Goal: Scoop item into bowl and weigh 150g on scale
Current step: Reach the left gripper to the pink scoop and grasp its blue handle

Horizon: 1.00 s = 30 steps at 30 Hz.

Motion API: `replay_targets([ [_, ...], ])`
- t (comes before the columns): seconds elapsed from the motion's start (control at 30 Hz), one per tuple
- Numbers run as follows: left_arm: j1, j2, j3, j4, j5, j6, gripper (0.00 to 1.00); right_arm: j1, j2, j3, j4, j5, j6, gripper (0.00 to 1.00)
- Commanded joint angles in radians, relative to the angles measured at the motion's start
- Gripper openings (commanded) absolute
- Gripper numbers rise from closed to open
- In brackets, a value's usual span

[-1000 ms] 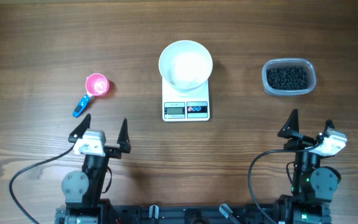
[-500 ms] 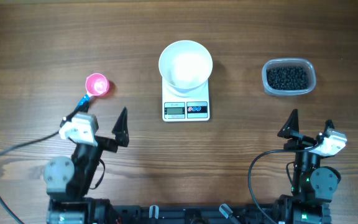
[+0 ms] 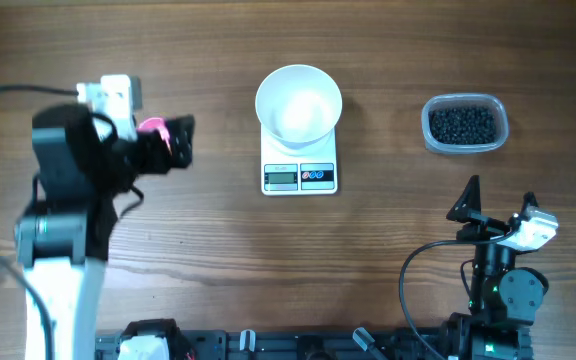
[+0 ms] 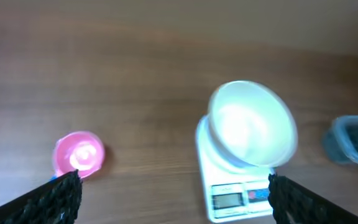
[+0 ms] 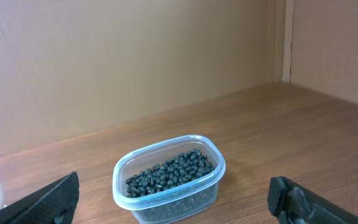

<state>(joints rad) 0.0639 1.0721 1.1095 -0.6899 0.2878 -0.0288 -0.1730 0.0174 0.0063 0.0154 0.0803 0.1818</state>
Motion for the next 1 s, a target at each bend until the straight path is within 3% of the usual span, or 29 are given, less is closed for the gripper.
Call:
replay_targets([
  [0.0,0.080,0.134,0.021,0.010,-0.042,-0.001,1.00,0.005,-0.010,-0.001,0.002,0.016,0.009,1.00],
  [0.27,0.205,0.447,0.021,0.179,-0.034,0.122,0.98,0.005,-0.010,-0.001,0.002,0.016,0.009,1.00],
  [0.3,0.213,0.488,0.021,0.206,-0.034,0.158,0.96,0.005,-0.010,-0.001,0.002,0.016,0.009,1.00],
  [0.37,0.224,0.539,0.021,0.243,-0.034,0.222,0.80,0.005,-0.010,-0.001,0.002,0.016,0.008,1.00],
  [0.47,0.225,0.618,0.021,0.308,-0.034,0.317,0.77,0.005,-0.010,-0.001,0.002,0.016,0.009,1.00],
  [0.57,0.225,0.675,0.021,0.360,-0.035,0.322,0.75,0.005,-0.010,-0.001,0.002,0.016,0.009,1.00],
  [0.6,0.224,0.718,0.021,0.385,-0.035,0.338,0.65,0.005,-0.010,-0.001,0.002,0.016,0.009,1.00],
  [0.63,0.225,0.758,0.021,0.401,-0.035,0.341,0.63,0.005,-0.010,-0.001,0.002,0.016,0.008,1.00],
  [0.97,0.218,0.872,0.020,0.462,-0.030,0.340,0.58,0.005,-0.010,-0.001,0.002,0.016,0.008,1.00],
])
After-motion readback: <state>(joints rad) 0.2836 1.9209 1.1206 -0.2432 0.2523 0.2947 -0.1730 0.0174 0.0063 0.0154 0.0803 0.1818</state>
